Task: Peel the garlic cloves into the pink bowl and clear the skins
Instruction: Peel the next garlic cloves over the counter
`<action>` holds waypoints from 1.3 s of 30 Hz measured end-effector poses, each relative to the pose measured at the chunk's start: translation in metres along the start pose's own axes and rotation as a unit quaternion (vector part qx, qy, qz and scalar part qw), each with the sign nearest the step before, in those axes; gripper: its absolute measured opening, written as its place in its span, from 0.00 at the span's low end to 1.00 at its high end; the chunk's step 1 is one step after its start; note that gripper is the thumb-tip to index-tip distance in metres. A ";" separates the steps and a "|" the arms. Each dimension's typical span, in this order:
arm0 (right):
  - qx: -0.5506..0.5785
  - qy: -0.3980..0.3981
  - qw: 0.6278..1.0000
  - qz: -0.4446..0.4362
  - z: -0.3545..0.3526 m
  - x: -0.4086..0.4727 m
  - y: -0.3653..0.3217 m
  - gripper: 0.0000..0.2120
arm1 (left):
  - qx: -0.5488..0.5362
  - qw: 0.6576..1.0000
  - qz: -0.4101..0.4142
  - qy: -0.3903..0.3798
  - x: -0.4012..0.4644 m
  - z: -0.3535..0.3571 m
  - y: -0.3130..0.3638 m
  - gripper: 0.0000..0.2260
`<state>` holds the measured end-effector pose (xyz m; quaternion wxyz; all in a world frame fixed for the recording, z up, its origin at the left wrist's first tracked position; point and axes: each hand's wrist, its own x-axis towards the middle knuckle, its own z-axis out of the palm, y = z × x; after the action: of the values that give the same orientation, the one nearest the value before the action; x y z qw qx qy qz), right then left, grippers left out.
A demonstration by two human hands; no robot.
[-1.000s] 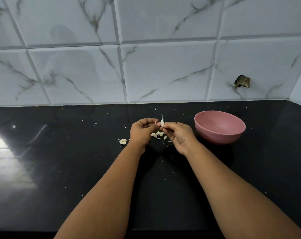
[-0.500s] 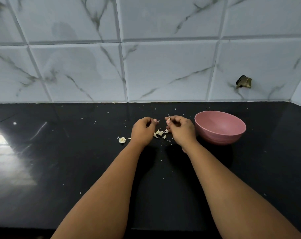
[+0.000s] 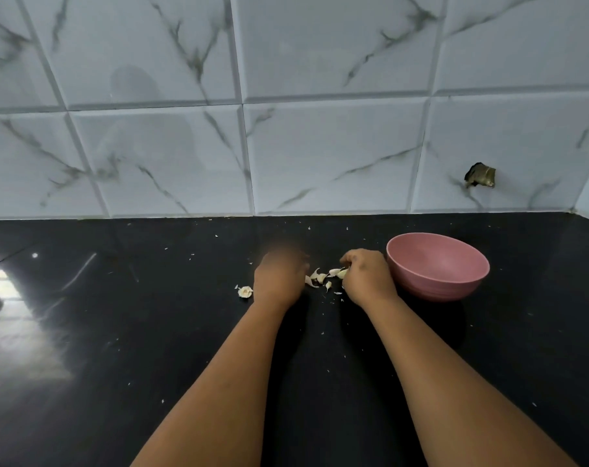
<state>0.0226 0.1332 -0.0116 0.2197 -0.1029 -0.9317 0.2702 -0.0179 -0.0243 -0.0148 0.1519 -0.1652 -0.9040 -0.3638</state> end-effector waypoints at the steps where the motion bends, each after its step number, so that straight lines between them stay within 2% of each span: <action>1: 0.010 0.001 1.000 -0.005 0.000 0.000 0.000 0.21 | -0.001 1.000 -0.007 0.009 0.000 0.000 0.000 0.06; 3: 0.026 0.047 0.998 -0.041 -0.003 0.000 -0.001 0.18 | -0.006 0.999 -0.027 0.018 0.000 -0.002 0.000 0.04; 6: 0.054 0.112 0.989 -0.084 -0.008 -0.002 -0.004 0.12 | -0.017 0.998 -0.047 0.030 0.001 -0.004 0.000 0.12; 8: 0.039 0.053 0.993 -0.101 -0.007 -0.005 -0.005 0.10 | -0.010 0.997 -0.052 0.048 0.001 -0.004 0.001 0.15; 11: -0.024 -0.115 0.990 -0.082 -0.003 -0.009 -0.007 0.07 | 0.002 0.996 -0.064 0.064 0.001 -0.004 0.001 0.13; 13: -0.032 -0.138 0.988 -0.059 -0.002 -0.008 -0.009 0.06 | 0.009 0.995 -0.074 0.061 0.001 -0.005 0.000 0.11; 18: -0.038 -0.109 0.992 -0.057 -0.003 -0.007 -0.010 0.09 | 0.014 0.996 -0.083 0.000 0.002 -0.005 -0.004 0.06; 21: -0.033 -0.064 0.996 -0.058 -0.005 -0.006 -0.007 0.10 | 0.040 0.997 -0.064 -0.034 0.003 -0.002 -0.007 0.09; 24: -0.021 -0.067 0.996 -0.046 -0.005 -0.006 -0.007 0.10 | 0.091 0.992 -0.055 -0.067 0.004 0.000 -0.007 0.13; 28: 0.005 -0.062 0.998 -0.031 -0.002 -0.005 -0.008 0.10 | 0.106 0.986 -0.062 -0.114 0.003 0.002 -0.009 0.11; 34: 0.005 -0.064 0.998 -0.018 0.003 -0.004 -0.004 0.10 | 0.083 0.990 -0.061 -0.095 0.002 0.003 -0.009 0.03; 39: 0.034 -0.046 0.994 -0.090 0.009 -0.006 -0.007 0.09 | 0.092 0.989 -0.063 -0.094 0.002 0.003 -0.008 0.03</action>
<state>0.0227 0.1215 -0.0165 0.2030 0.0017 -0.9368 0.2850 -0.0235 -0.0271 -0.0203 0.0578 -0.1263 -0.9525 -0.2709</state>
